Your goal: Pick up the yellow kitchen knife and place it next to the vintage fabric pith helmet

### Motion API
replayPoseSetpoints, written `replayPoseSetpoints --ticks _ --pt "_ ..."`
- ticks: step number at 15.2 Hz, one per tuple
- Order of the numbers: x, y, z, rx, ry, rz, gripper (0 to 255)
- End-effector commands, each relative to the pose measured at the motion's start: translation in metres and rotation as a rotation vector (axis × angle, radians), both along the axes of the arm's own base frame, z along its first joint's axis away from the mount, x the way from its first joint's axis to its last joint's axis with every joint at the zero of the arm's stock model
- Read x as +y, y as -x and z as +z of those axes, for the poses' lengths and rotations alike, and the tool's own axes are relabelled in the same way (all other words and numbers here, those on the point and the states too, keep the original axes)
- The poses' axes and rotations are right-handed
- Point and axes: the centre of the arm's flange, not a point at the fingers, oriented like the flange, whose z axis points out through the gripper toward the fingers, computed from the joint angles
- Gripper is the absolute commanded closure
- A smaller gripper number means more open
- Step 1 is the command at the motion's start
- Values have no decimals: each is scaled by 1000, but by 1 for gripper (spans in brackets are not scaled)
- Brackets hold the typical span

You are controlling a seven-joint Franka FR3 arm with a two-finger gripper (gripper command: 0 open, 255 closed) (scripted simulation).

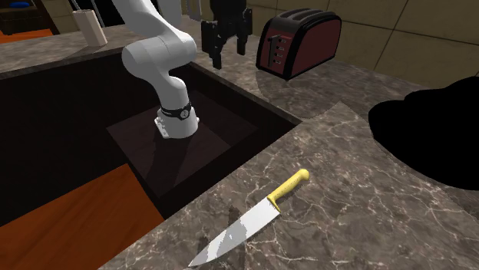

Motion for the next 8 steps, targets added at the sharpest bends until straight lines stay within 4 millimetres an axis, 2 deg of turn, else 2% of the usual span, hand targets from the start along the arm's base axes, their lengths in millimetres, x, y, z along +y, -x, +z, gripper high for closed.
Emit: replayPoseSetpoints --ticks 1,8 --pt "0 0 0 0 0 0 0" --pt "-90 -26 -44 -97 -117 294 0"
